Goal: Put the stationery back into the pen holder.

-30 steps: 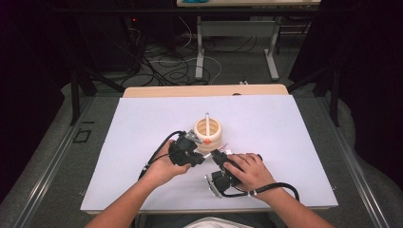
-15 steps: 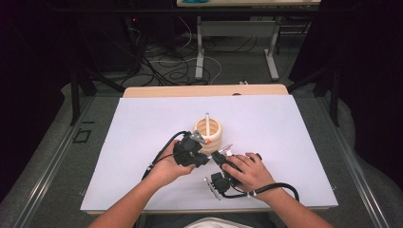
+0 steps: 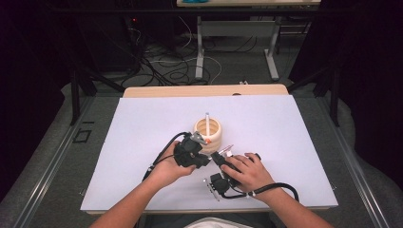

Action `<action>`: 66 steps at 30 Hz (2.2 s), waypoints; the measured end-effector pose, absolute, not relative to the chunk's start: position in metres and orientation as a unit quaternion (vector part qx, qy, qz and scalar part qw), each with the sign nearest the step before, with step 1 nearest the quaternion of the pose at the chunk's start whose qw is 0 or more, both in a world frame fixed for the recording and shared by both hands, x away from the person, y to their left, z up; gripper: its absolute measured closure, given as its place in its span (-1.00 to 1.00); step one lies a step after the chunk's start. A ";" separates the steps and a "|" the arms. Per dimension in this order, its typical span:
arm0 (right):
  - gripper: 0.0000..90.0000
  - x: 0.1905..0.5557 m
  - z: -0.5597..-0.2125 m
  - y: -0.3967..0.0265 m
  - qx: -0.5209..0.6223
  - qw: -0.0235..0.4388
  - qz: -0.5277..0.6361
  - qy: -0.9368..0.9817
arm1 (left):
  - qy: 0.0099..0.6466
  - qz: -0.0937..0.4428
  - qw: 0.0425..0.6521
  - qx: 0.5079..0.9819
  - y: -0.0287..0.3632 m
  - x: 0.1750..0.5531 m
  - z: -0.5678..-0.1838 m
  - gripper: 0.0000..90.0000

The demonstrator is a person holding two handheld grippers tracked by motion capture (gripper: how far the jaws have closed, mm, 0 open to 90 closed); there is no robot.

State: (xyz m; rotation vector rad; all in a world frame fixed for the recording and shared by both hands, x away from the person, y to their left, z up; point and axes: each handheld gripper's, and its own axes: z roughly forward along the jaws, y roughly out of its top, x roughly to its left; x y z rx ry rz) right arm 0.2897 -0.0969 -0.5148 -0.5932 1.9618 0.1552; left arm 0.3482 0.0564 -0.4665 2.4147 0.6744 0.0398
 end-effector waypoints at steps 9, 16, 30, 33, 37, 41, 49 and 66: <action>0.77 0.290 -0.514 -0.096 -0.243 0.515 0.073 0.819 | 0.269 0.011 0.326 0.906 0.063 0.349 -0.468 0.68; 0.77 0.292 -0.516 -0.097 -0.246 0.509 0.065 0.823 | 0.293 0.024 0.340 0.893 0.079 0.350 -0.463 0.54; 0.77 0.294 -0.505 -0.103 -0.232 0.510 0.095 0.823 | 0.349 0.088 0.372 0.856 0.113 0.354 -0.475 0.33; 0.77 0.296 -0.503 -0.104 -0.226 0.509 0.098 0.825 | 0.359 0.096 0.373 0.850 0.119 0.355 -0.475 0.26; 0.77 0.298 -0.500 -0.106 -0.214 0.505 0.112 0.829 | 0.375 0.098 0.382 0.839 0.128 0.357 -0.479 0.15; 0.77 0.301 -0.496 -0.107 -0.190 0.496 0.141 0.836 | 0.398 0.111 0.389 0.823 0.135 0.358 -0.480 0.07; 0.77 0.309 -0.487 -0.109 -0.151 0.485 0.188 0.841 | 0.418 0.121 0.404 0.805 0.148 0.359 -0.481 0.03; 0.77 0.329 -0.465 -0.113 -0.055 0.430 0.272 0.859 | 0.456 0.110 0.411 0.782 0.160 0.367 -0.494 -0.56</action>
